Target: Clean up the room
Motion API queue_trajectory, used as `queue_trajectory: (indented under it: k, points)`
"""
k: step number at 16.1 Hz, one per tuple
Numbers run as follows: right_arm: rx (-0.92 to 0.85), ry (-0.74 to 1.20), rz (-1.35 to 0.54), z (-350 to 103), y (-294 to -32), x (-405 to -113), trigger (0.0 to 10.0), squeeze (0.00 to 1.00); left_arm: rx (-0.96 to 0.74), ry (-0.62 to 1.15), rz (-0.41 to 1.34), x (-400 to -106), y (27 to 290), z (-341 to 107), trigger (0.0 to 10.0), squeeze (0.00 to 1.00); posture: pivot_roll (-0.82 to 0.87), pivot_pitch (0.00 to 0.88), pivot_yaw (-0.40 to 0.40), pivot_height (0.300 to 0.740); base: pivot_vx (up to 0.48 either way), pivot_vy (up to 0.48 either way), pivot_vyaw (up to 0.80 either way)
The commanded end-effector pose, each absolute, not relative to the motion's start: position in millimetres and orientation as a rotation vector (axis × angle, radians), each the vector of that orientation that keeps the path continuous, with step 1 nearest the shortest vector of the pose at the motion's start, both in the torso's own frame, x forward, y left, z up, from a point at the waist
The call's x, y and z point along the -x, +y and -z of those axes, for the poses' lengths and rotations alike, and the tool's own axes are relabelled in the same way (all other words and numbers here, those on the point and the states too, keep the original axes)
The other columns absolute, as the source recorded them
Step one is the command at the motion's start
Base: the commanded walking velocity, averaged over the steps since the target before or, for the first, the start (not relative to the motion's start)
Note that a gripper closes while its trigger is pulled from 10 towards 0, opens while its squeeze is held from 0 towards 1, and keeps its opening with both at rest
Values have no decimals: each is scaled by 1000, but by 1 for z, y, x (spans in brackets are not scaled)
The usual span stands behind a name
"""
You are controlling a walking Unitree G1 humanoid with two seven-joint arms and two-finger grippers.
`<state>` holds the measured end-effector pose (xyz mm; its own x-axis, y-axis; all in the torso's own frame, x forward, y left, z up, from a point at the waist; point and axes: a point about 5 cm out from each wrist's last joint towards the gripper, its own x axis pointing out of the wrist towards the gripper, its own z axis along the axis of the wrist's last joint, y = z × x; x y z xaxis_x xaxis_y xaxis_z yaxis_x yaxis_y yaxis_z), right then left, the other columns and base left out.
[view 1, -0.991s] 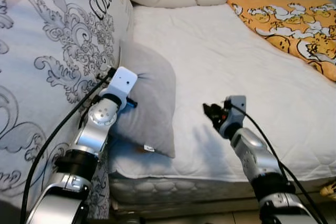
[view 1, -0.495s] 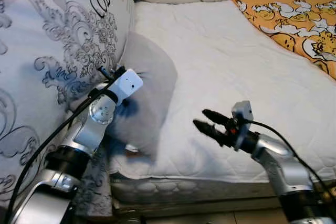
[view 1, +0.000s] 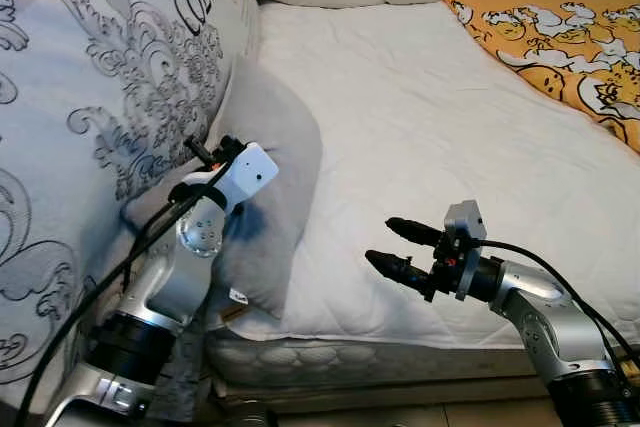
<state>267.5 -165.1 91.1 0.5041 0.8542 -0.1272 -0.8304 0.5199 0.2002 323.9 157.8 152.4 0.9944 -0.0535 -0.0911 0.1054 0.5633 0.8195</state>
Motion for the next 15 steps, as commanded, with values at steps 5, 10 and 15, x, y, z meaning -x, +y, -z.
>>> queue_trajectory:
  k: [5, 10, 15]
  points:
    - [-154, 222, -1032, -89, -166, -263, 10000, 1000, -875, -49, 63, -325, 160, -168, 10000, 1000, 94, 0, -23, 740, 0, 0, 0]
    - [-157, 227, -993, -85, -165, -261, 10000, 1000, -756, -190, 149, -319, 155, -181, 10000, 1000, 92, 0, -19, 740, 0, 0, 0]
    - [-253, 73, -648, -104, -165, -273, 10000, 1000, -224, -174, 232, -305, 138, -172, 10000, 973, 87, 0, -27, 740, 0, 0, 0]
